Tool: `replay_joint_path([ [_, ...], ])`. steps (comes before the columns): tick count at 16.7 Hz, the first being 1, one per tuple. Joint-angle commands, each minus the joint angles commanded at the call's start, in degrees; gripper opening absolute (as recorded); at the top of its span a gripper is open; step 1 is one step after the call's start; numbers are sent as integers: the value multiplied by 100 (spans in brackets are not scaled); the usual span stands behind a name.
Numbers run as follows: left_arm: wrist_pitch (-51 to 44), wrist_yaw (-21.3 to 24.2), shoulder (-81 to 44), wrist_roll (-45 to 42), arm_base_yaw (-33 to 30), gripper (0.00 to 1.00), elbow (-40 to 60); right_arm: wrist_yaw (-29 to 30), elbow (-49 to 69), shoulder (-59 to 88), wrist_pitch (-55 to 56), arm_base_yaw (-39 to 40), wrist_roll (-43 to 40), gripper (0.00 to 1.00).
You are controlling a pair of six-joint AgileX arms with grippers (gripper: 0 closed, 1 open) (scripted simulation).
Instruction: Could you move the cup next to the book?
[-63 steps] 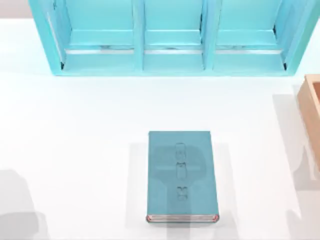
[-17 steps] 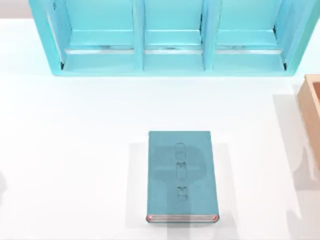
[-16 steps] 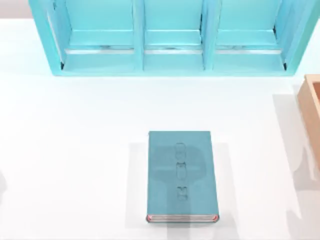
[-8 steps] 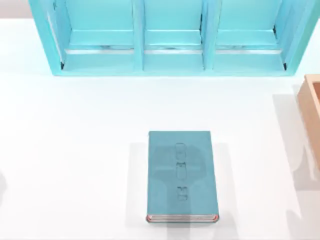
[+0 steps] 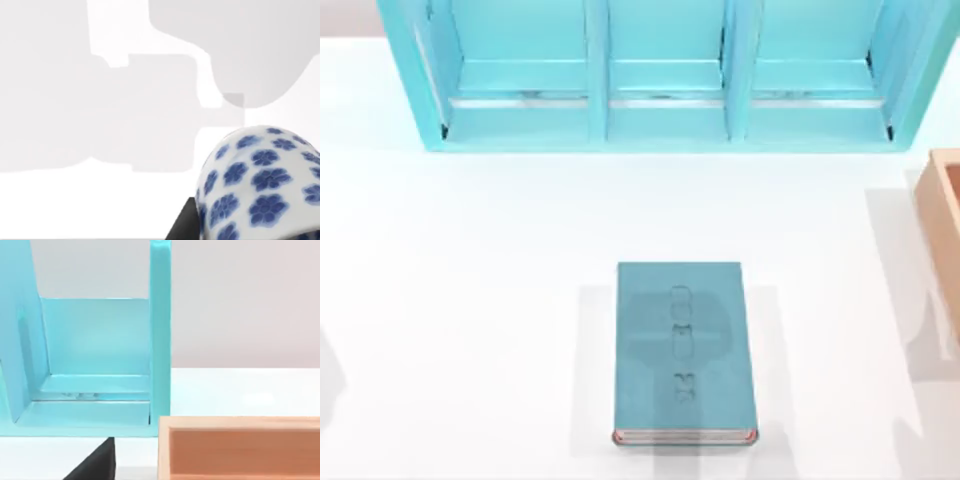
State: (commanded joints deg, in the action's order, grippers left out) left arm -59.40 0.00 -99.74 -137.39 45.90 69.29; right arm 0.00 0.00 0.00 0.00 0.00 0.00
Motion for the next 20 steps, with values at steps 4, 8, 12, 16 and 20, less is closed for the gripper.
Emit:
replay_joint_path([
  [4,17,2,-26,-11,-1,0,-17,0,0,0,0,0,0,100],
  [8,-139,-35,-44,549,-502,0,78,0,0,0,0,0,0,100],
  [12,-487,-100,-58,2070,-1743,0,249,0,0,0,0,0,0,100],
  [16,-914,-123,-59,4515,-3359,0,377,0,0,0,0,0,0,100],
  [20,-1335,-65,-56,7712,-5045,0,468,0,0,0,0,0,0,100],
])
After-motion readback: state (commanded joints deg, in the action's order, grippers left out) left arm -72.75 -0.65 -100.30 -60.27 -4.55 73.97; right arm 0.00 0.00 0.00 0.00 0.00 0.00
